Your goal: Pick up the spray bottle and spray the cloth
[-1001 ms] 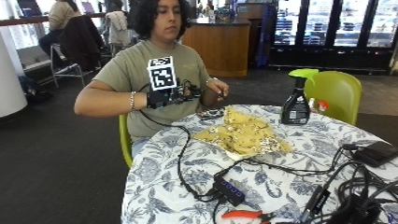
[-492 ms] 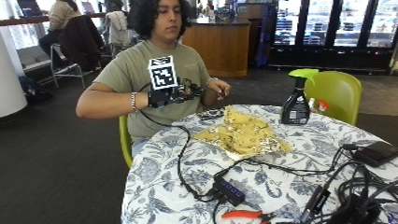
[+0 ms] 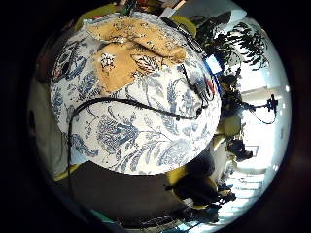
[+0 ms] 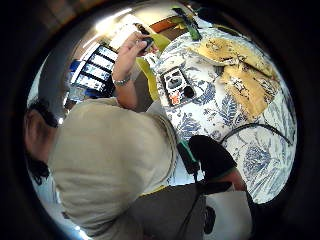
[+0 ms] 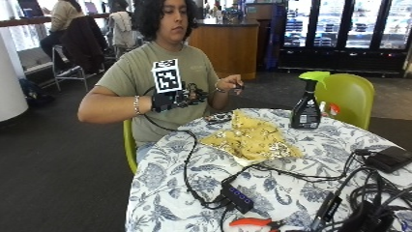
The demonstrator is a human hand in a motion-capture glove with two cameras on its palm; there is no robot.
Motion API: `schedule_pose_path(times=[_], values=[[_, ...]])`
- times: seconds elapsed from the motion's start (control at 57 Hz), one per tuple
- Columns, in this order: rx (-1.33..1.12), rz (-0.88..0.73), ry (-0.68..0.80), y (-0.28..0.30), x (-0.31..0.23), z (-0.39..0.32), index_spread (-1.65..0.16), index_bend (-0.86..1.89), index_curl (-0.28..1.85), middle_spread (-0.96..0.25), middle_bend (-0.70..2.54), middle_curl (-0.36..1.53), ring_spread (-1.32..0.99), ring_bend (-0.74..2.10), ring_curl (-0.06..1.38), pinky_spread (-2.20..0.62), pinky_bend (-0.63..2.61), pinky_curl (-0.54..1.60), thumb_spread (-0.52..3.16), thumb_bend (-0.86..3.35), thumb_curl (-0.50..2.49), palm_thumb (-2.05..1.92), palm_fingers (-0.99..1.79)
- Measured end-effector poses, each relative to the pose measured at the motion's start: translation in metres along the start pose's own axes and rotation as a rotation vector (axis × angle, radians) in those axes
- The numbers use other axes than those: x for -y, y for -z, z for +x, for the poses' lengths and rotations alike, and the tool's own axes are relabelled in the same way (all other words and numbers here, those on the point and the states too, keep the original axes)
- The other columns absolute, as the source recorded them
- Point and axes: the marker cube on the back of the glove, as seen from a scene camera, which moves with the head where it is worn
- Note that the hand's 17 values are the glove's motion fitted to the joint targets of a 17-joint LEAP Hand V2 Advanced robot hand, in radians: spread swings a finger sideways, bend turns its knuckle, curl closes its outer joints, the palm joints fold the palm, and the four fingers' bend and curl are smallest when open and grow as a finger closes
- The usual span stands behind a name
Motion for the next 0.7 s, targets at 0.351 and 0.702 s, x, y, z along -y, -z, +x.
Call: schedule_pose_path(times=[0.351,0.702], values=[[-0.032,0.012,-0.005,-0.0001,0.0027,-0.0003,-0.46,0.16,0.27,-0.11,0.18,0.30,-0.16,0.34,0.31,0.15,0.22,0.35,1.05,-0.02,0.34,0.68,0.22],[-0.023,0.013,-0.018,0.0031,0.0043,0.0023,-0.46,0.16,0.27,-0.10,0.18,0.29,-0.16,0.34,0.31,0.15,0.22,0.36,1.05,-0.02,0.33,0.68,0.22]])
